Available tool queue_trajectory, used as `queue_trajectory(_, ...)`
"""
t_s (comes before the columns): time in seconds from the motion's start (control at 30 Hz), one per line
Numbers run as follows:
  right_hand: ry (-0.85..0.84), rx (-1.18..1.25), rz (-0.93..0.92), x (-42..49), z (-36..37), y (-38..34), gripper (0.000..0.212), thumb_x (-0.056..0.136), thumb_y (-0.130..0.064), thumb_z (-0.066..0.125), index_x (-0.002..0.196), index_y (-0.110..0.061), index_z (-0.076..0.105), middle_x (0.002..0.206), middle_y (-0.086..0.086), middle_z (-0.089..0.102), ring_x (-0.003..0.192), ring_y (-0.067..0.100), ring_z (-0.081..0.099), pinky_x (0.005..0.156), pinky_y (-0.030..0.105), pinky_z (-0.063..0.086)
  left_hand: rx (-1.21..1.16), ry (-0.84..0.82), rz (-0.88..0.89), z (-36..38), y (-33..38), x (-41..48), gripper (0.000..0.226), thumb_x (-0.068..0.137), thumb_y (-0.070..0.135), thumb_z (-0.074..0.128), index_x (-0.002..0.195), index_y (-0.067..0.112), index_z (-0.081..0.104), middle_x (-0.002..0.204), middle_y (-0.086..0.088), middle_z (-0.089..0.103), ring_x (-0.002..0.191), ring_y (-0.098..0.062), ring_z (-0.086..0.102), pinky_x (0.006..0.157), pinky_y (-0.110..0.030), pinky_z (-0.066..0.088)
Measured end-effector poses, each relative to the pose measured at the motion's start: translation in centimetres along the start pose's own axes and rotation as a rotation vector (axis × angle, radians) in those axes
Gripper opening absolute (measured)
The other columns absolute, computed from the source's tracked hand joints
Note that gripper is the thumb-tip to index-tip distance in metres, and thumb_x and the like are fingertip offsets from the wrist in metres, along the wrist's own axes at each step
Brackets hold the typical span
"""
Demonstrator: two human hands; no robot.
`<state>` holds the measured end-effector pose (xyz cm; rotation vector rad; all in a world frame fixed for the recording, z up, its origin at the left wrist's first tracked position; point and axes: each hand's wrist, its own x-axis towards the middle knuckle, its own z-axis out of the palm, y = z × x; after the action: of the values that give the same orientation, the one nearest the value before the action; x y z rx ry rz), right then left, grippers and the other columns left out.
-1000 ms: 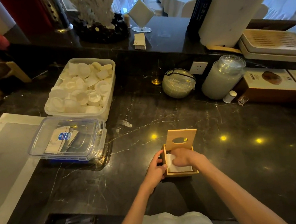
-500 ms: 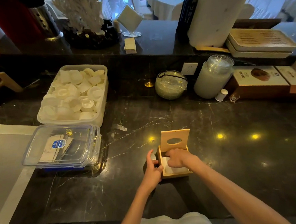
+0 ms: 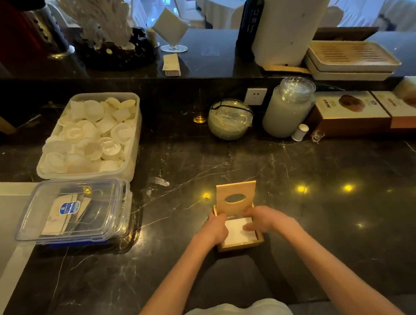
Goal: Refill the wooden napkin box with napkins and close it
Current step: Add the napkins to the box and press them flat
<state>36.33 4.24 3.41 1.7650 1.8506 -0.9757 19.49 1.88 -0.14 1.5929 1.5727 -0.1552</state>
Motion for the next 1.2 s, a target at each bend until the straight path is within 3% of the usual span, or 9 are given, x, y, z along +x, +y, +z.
queue_trajectory(0.13,-0.058,0.045,0.048,1.2,0.4,-0.7,0.069,0.079,-0.046,0.075,0.141,-0.027,0.048,0.144,0.000,0.053,0.130,0.024,0.050,0.105,0.041,0.042,0.058,-0.105,-0.054,-1.1,0.6,1.0,0.049,0.092,0.008,0.043,0.141,0.013,0.046,0.146,-0.015,0.039,0.126,-0.030,0.050,0.104,-0.039,0.044)
queue_trajectory(0.27,-0.068,0.008,0.092,1.3,1.3,-0.2,0.071,0.078,-0.046,0.076,0.139,-0.023,0.049,0.138,0.002,0.056,0.125,0.023,0.053,0.101,0.038,0.044,0.070,-0.114,-0.052,-1.1,0.4,1.0,0.045,0.093,0.009,0.045,0.138,0.011,0.049,0.143,-0.014,0.041,0.119,-0.030,0.054,0.088,-0.032,0.051)
queue_trajectory(0.4,-0.014,0.013,0.083,0.6,3.3,0.3,0.069,0.077,-0.048,0.076,0.137,-0.025,0.051,0.136,0.000,0.058,0.122,0.022,0.055,0.099,0.037,0.046,0.095,-0.123,-0.062,-0.5,0.3,0.5,0.049,0.095,0.008,0.046,0.143,0.013,0.042,0.154,-0.011,0.026,0.129,-0.033,0.047,0.098,-0.035,0.047)
queue_trajectory(0.53,-0.014,0.048,0.076,0.7,3.4,0.3,0.072,0.074,-0.050,0.077,0.136,-0.025,0.052,0.135,0.000,0.059,0.121,0.022,0.055,0.100,0.039,0.047,0.129,-0.104,-0.059,-0.9,0.6,0.4,0.046,0.096,0.009,0.045,0.141,0.011,0.042,0.153,-0.013,0.029,0.130,-0.031,0.046,0.102,-0.036,0.043)
queue_trajectory(0.77,-0.051,0.088,0.070,1.1,3.4,0.6,0.073,0.075,-0.045,0.079,0.139,-0.025,0.048,0.136,0.001,0.057,0.124,0.023,0.053,0.101,0.038,0.045,0.150,-0.209,-0.031,-1.6,0.1,0.7,0.056,0.089,0.026,0.063,0.140,0.015,0.043,0.148,-0.010,0.033,0.109,-0.020,0.051,0.083,-0.027,0.044)
queue_trajectory(0.9,-0.030,0.089,0.075,1.2,3.6,0.7,0.068,0.074,-0.045,0.079,0.133,-0.023,0.053,0.131,0.000,0.060,0.118,0.022,0.056,0.096,0.037,0.048,0.177,-0.200,-0.023,-1.4,-0.1,0.3,0.066,0.082,0.029,0.074,0.140,0.020,0.043,0.146,-0.007,0.038,0.122,-0.025,0.050,0.098,-0.035,0.047)
queue_trajectory(1.07,-0.021,0.093,0.055,1.1,3.7,0.8,0.072,0.074,-0.048,0.078,0.136,-0.027,0.050,0.134,-0.001,0.059,0.121,0.023,0.055,0.100,0.040,0.047,0.153,-0.171,-0.014,-1.5,-0.1,0.1,0.059,0.079,0.029,0.078,0.131,0.019,0.052,0.132,-0.005,0.054,0.114,-0.022,0.057,0.095,-0.036,0.051)
queue_trajectory(1.2,-0.012,0.083,0.045,1.2,3.8,0.8,0.072,0.074,-0.051,0.077,0.136,-0.028,0.051,0.134,-0.001,0.059,0.121,0.022,0.055,0.101,0.041,0.046,0.150,-0.158,-0.010,-1.4,-0.1,-0.2,0.060,0.078,0.027,0.079,0.130,0.019,0.052,0.132,-0.005,0.054,0.118,-0.023,0.055,0.098,-0.038,0.050)
